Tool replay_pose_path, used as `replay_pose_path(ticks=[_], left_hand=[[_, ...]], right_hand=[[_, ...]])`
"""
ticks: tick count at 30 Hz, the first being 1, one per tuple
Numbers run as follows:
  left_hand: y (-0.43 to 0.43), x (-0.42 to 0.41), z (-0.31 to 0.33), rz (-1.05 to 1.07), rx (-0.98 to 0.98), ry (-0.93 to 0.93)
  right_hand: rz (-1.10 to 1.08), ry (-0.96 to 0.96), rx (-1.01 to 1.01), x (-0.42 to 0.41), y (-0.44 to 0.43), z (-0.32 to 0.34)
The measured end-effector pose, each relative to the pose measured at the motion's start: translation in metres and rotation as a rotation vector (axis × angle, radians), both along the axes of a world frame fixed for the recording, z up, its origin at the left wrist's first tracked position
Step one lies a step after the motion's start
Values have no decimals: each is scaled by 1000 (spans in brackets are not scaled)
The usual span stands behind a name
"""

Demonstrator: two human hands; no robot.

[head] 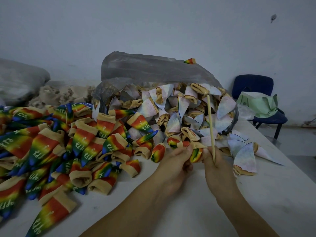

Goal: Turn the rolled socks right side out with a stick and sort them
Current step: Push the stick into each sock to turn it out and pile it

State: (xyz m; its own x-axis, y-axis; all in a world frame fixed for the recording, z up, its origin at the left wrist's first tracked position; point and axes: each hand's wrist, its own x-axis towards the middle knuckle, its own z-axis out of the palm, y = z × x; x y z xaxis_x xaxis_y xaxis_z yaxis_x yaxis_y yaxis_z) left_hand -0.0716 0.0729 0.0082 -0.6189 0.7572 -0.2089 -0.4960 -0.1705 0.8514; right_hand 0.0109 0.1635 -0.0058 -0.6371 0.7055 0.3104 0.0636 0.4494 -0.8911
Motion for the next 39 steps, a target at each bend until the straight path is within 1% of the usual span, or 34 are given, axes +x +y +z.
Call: replay_pose_path(ticks=[1, 3, 5, 7, 12, 14, 16, 18, 19, 21, 23, 26, 28, 30, 32, 34, 37, 39], left_hand=[[0, 2, 1, -5, 10, -26], [0, 5, 3, -27, 65, -152], [-2, 5, 7, -55, 128, -262], [-3, 3, 9, -58, 153, -287], [-1, 0, 6, -35, 99, -88], [-3, -2, 6, -20, 47, -18], [-4, -6, 5, 8, -73, 131], [-6, -6, 2, 17, -218, 335], [-7, -6, 2, 2, -240, 404], [-10, -5, 3, -53, -217, 436], [-11, -6, 6, -101, -195, 393], [-9, -6, 4, -87, -252, 398], [-5, -2, 2, -22, -252, 383], [-3, -2, 0, 66, -240, 340], [-2, -6, 2, 91, -161, 221], [-3, -8, 7, 47, -54, 67], [-5, -8, 9, -73, 55, -119], [-8, -11, 6, -134, 87, -181]], right_hand=[[-14, -19, 3, -1, 1, 0], [-37, -59, -3, 0, 3, 1], [-21, -46, -37, 0, 3, 1], [8, -9, -96, -1, 2, -1], [45, 77, -337, 1, 8, -1], [36, 100, -347, 3, 12, -1], [25, 89, -259, 3, 12, 0], [-7, 96, -143, 2, 10, 1], [-38, 91, -85, 2, 10, 2], [-87, 71, 49, 3, 10, 5], [-106, 45, 191, 4, 10, 4], [-121, 12, 397, 4, 7, 2], [-105, 6, 460, 2, 4, 0], [-104, -5, 481, 0, 3, -3], [-107, -23, 466, -1, 2, -5], [-129, -24, 417, 0, 5, -5], [-148, -22, 261, 2, 8, -2], [-112, 1, 113, 1, 8, 0]])
